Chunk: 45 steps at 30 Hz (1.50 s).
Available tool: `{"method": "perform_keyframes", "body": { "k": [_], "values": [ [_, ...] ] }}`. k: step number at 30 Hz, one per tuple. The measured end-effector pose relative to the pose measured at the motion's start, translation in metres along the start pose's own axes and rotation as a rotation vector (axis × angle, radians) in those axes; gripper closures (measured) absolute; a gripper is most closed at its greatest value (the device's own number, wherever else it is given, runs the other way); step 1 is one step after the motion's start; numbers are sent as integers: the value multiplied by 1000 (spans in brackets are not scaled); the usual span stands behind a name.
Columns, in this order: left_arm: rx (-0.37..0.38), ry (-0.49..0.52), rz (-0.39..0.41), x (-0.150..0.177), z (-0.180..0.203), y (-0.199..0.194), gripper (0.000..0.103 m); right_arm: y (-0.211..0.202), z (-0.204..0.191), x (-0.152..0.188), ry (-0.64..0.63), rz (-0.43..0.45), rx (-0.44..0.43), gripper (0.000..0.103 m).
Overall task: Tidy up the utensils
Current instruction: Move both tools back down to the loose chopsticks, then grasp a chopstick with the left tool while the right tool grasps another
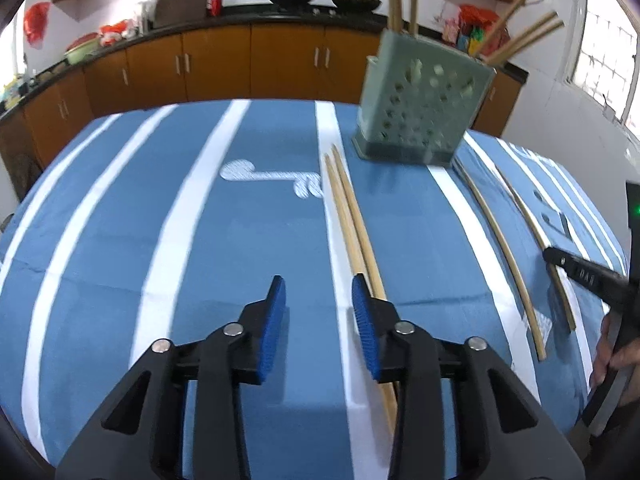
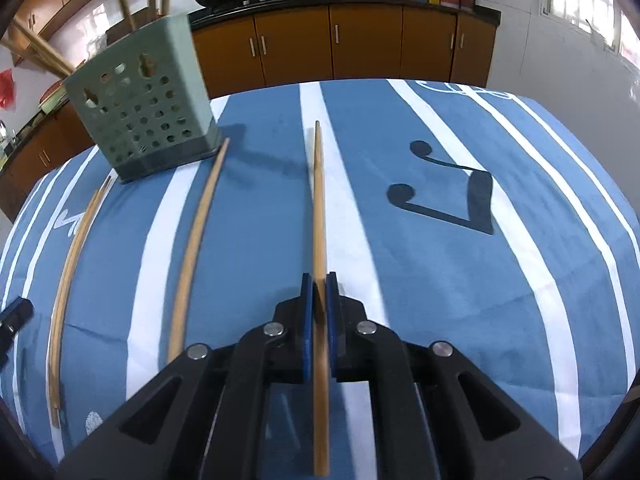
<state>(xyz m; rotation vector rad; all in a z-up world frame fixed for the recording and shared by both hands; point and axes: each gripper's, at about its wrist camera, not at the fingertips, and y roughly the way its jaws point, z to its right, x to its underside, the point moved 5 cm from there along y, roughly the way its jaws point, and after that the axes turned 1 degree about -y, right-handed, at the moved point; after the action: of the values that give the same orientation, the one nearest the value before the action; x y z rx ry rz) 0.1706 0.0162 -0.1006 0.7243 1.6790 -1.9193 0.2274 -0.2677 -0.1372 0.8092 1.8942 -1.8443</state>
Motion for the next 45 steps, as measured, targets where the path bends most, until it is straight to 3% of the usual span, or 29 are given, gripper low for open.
{"method": "perform_keyframes", "body": {
  "k": [10, 19, 23, 25, 32, 45],
  "values": [
    [34, 37, -54, 8, 17, 12, 76, -1, -5, 1, -36, 6, -10, 95],
    [-2, 80, -69, 9, 25, 18, 77, -1, -8, 1, -44, 3, -20, 93],
    [-38, 95, -66, 7, 27, 21, 90, -1, -10, 2, -51, 4, -23, 91],
    [-46, 89, -67, 4, 24, 24, 95, -1, -11, 1, -58, 3, -28, 93],
    [-95, 29, -61, -20, -10, 39, 96, 4, -15, -6, -87, 1, -49, 95],
    [-71, -32, -41, -33, -26, 48, 95, 16, -13, -21, -75, 20, -53, 95]
  ]
}}
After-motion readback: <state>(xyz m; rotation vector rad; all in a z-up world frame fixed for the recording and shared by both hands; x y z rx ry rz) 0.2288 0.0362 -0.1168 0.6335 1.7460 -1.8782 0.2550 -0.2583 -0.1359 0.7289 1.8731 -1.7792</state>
